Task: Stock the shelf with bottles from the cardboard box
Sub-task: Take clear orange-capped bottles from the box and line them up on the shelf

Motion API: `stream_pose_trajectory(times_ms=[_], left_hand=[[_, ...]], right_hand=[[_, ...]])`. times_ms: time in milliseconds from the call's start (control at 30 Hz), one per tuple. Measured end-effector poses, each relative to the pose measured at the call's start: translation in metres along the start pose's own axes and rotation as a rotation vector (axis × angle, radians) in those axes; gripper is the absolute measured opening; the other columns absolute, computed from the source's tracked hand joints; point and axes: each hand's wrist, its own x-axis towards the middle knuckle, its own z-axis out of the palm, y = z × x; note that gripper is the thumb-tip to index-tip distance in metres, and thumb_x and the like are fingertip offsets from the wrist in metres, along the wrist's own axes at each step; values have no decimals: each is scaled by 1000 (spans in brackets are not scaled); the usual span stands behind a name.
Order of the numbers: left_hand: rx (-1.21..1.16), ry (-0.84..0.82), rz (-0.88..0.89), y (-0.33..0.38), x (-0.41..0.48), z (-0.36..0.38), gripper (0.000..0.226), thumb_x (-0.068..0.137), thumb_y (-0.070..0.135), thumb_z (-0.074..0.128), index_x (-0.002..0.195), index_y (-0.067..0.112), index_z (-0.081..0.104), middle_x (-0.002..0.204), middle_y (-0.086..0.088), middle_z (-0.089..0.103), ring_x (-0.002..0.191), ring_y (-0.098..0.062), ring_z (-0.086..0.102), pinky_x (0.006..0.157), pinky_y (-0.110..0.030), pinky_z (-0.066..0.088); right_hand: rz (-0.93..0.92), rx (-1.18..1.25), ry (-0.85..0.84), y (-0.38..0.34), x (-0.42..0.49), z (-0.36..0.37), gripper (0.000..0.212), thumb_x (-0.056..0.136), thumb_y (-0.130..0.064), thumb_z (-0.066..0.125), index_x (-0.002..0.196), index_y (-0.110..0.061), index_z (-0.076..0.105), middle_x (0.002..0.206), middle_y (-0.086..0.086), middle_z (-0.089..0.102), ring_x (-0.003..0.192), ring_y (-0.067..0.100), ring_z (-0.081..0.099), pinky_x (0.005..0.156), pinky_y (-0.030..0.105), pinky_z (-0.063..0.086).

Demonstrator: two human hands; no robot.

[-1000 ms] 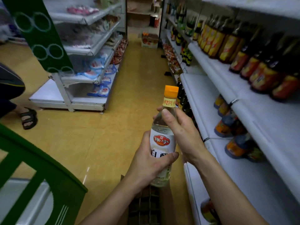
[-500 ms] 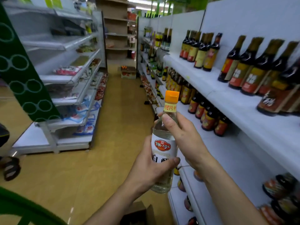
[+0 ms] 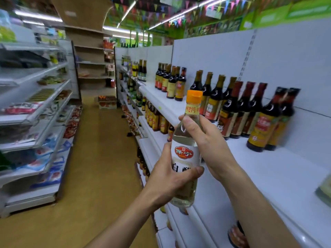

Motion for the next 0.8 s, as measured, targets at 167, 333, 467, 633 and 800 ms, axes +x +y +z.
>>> stream_pose_trajectory(times_ms=[167,333,467,633,800], left_hand=[[-3,-56,29,12,21,50,66,74,39,86,127,30,50,109,4,75,98,-15,75,85,-32,62],[-25,-138,61,22,41,107,63,72,42,86,124,33,52,108,9,76,98,-13,75,82,-30,62],[-87,-262,87,28,56,149,57,81,25,86,127,31,53,111,6,76,100,-14,75,82,-26,61],[-133,-428,111,28,69,200,62,78,28,85,130,31,50,114,5,76,104,-17,75,90,-37,62],[-186,-610,107,25,76,249,62,73,36,86,125,35,51,113,7,76,102,-15,76,90,-38,63]], right_hand=[[-39,-26,62,-9,-3,-53,19,101,-39,59,110,-25,70,97,-6,78,90,8,75,71,16,56],[-87,-60,203,-17,-12,-108,20,98,-45,62,109,-29,67,99,-7,77,92,10,75,76,27,61],[-117,-69,326,-24,-25,-147,26,93,-48,64,109,-28,67,101,-3,78,94,15,76,84,40,60],[-123,-161,462,-28,-47,-192,20,94,-48,63,105,-31,68,99,-4,78,93,16,77,82,40,59],[-115,-322,667,-34,-74,-227,21,93,-54,60,101,-37,68,96,-7,77,88,11,75,77,35,59]])
